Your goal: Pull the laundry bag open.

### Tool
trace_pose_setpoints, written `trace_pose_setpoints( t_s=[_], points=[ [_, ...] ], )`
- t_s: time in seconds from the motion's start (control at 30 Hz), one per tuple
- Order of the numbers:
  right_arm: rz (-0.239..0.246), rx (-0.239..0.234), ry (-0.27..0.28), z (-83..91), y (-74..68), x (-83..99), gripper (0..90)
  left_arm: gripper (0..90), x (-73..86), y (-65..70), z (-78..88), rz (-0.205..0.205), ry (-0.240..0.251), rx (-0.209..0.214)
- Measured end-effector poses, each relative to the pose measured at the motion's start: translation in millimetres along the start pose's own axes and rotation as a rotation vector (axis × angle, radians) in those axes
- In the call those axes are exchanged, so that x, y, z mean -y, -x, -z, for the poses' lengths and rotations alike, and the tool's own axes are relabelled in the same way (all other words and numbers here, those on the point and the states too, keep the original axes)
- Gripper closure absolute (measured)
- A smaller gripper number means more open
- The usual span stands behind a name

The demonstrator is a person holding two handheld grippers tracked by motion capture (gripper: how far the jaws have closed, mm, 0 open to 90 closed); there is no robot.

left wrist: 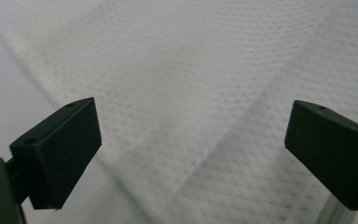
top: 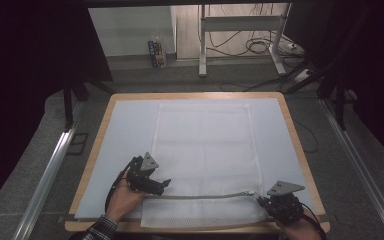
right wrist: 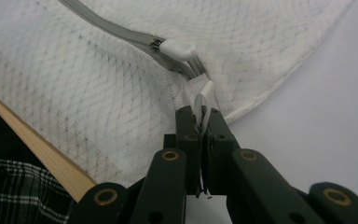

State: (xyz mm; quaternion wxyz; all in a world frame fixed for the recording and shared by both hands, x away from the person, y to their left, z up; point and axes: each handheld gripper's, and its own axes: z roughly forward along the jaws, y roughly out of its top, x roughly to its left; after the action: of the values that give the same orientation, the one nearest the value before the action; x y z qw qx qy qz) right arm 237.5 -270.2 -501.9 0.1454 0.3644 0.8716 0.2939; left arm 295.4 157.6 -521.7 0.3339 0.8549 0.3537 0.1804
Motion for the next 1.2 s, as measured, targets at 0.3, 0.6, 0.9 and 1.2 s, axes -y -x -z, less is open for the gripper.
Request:
trace_pose_setpoints(
  t_s=[0.3,0.6,0.9,1.2],
  points=[
    [0.001,-0.023,0.084,8.2,4.8,-1.2,86.1,4.3,-33.5,30.3,-5.1,-0.05,0.049,0.121],
    [-0.015,-0.048,0.088,7.8,6.4,-3.3,86.1,6.6,-64.1,59.1,-13.4,-0.106,0.075,0.223],
    [0.001,-0.062,0.092,8.1,7.1,-4.0,86.1,10.6,-106.3,87.0,-28.2,-0.201,0.107,0.256],
    [0.015,-0.059,0.104,8.7,6.8,-3.8,85.9,9.2,-144.1,116.7,-49.4,-0.266,0.137,0.289]
  ],
)
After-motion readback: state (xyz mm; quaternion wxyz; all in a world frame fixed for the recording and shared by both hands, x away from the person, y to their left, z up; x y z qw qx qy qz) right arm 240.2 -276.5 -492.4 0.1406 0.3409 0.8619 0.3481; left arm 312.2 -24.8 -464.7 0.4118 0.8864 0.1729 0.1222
